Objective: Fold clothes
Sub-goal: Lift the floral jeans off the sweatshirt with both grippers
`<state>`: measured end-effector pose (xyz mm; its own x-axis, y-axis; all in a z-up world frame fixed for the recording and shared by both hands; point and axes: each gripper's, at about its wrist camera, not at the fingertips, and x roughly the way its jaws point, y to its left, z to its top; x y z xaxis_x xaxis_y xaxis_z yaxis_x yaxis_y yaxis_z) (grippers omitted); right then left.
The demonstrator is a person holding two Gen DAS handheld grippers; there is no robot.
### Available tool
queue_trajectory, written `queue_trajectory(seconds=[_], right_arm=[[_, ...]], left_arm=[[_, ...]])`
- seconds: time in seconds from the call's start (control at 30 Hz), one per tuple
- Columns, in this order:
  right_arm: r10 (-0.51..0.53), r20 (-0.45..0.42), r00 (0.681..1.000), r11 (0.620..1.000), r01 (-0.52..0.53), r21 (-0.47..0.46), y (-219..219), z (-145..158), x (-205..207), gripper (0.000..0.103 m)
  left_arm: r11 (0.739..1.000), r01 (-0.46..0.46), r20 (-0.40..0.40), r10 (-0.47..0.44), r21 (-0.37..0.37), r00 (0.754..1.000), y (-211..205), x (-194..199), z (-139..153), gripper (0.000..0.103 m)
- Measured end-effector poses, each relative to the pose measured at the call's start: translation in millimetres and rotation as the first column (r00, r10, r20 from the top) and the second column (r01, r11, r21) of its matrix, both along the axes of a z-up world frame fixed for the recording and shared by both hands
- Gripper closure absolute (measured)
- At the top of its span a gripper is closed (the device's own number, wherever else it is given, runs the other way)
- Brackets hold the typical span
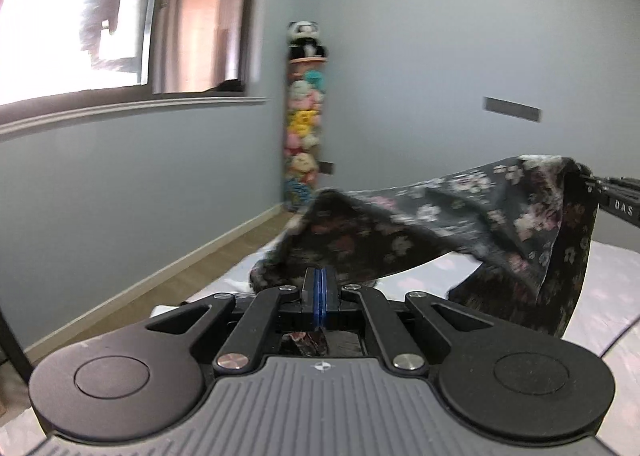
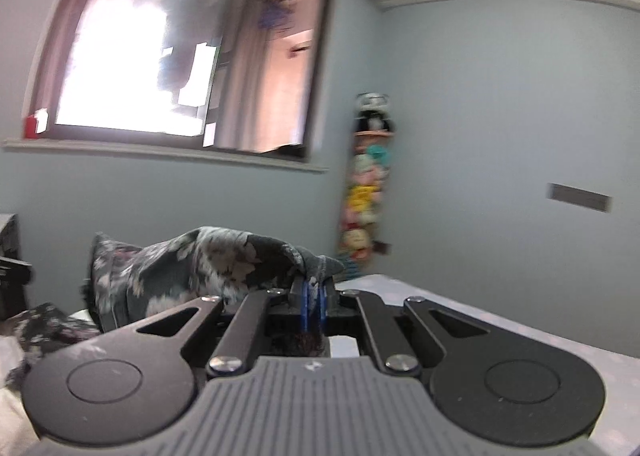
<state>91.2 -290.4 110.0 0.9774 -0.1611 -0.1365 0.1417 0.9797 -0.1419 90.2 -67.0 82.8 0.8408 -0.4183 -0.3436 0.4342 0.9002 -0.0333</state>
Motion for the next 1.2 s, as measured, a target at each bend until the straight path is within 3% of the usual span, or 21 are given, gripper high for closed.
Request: queue_trajectory(seconds=[0.17, 0.37, 0.53, 0.67, 0.77, 0.9, 1.03, 1.13, 1.2], right_arm=[[-0.190, -0.005, 0.982, 0.982, 0.190, -0.019, -52.6, 1.3, -50.4, 0.097], [-0.380, -0.093, 0.920, 0.925, 0.380, -0.025, -110.7, -14.1, -107.0, 0.096], [-0.559, -0.178, 0.810, 0.821, 0.570, 0.015, -161.7, -44.4, -154.8, 0.096], [-0.683, -0.244, 0.688, 0.703, 0.710, 0.032, -195.3, -68.9, -186.7, 0.096], [-0.715, -0.311, 0.626, 0.646, 0.762, 0.049, -211.2, -87.2, -200.4, 0.096], [-0.669, -0.426, 0.609, 0.651, 0.757, 0.059, -220.6, -111.8, -200.5, 0.091], [-0.601, -0.504, 0.620, 0.672, 0.733, 0.100, -213.7, -127.4, -199.2, 0.087], [-0.602, -0.498, 0.624, 0.678, 0.729, 0.094, -202.7, -131.4, -191.6, 0.058], [-0.638, -0.458, 0.619, 0.676, 0.735, 0.050, -189.7, -128.5, -210.0, 0.040]], left_arm=[[0.996, 0.088, -0.025, -0.088, 0.005, 0.996, -23.0, -30.8, -5.3, 0.103], [0.984, 0.175, -0.127, -0.175, -0.008, 0.976, -51.7, -58.7, -28.0, 0.103], [0.975, 0.222, -0.186, -0.216, 0.014, 0.958, -49.2, -70.7, -37.3, 0.103], [0.972, 0.230, -0.213, -0.215, 0.051, 0.953, -42.6, -75.6, -34.3, 0.102], [0.974, 0.213, -0.238, -0.189, 0.078, 0.953, -44.1, -79.0, -37.3, 0.100], [0.974, 0.206, -0.261, -0.175, 0.094, 0.949, -56.4, -75.0, -42.2, 0.085], [0.965, 0.233, -0.270, -0.194, 0.123, 0.943, -78.9, -69.0, -47.8, 0.073], [0.957, 0.255, -0.271, -0.212, 0.137, 0.939, -93.7, -68.3, -51.4, 0.056], [0.953, 0.265, -0.274, -0.219, 0.144, 0.936, -102.5, -64.2, -55.7, 0.055]])
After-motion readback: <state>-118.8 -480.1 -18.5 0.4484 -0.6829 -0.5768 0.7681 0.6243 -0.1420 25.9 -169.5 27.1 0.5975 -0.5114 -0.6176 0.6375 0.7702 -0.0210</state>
